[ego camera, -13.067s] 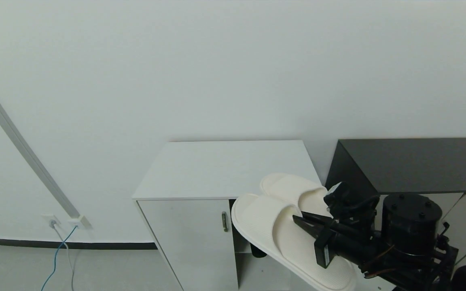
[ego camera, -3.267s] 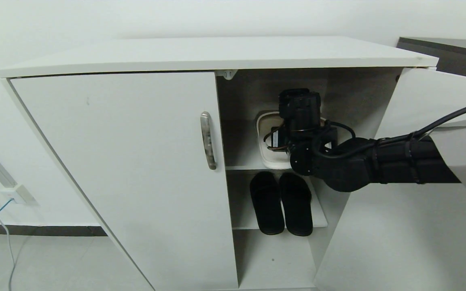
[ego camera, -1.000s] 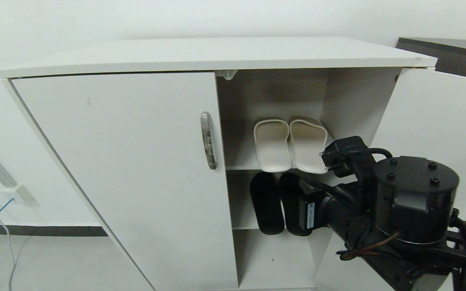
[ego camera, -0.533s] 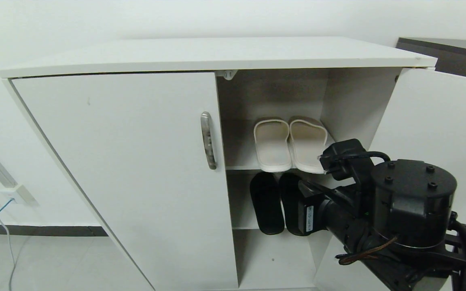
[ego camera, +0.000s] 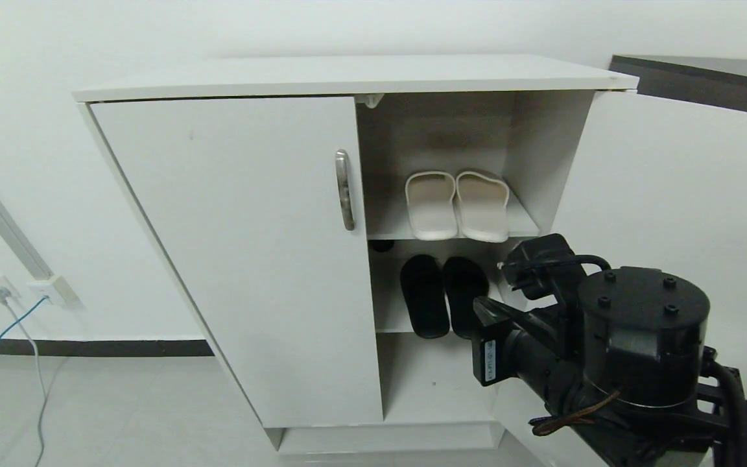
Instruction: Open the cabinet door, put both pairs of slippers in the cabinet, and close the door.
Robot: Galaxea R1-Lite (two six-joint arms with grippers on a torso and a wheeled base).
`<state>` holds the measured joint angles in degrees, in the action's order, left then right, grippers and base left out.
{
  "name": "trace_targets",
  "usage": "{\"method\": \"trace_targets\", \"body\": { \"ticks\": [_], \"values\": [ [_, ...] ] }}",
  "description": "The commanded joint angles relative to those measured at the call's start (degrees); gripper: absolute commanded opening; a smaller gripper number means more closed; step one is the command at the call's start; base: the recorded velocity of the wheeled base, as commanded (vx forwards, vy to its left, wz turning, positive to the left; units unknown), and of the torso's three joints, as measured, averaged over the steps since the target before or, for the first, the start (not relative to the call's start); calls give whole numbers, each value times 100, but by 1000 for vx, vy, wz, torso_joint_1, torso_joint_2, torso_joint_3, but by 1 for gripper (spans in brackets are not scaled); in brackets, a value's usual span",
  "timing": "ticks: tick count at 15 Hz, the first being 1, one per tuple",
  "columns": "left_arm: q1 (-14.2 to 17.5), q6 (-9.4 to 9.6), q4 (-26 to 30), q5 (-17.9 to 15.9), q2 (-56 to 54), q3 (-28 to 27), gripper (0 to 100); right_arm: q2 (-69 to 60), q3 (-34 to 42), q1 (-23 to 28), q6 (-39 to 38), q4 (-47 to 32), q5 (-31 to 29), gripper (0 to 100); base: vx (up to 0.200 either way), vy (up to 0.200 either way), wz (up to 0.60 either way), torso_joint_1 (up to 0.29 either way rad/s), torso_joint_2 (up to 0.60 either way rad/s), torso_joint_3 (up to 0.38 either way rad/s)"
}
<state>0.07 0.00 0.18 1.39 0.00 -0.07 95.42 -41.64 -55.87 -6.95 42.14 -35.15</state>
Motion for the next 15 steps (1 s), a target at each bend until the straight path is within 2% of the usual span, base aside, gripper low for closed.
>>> {"method": "trace_targets", "body": {
  "ticks": [1,6,11,15],
  "values": [
    [1,0,-1,2,0,-1,0,65,16,-12,1,4,-1,0,-200,0,0,2,2,2],
    [1,-9,-1,2,9,-1,0,109,86,-3,1,4,17,0,-200,0,0,2,0,0],
    [1,-9,-1,2,0,-1,0,320,183,32,-26,4,140,0,0,0,0,0,0,0],
    [1,-18,-1,10,0,-1,0,487,429,190,9,470,430,0,0,0,0,0,0,0]
  ]
}}
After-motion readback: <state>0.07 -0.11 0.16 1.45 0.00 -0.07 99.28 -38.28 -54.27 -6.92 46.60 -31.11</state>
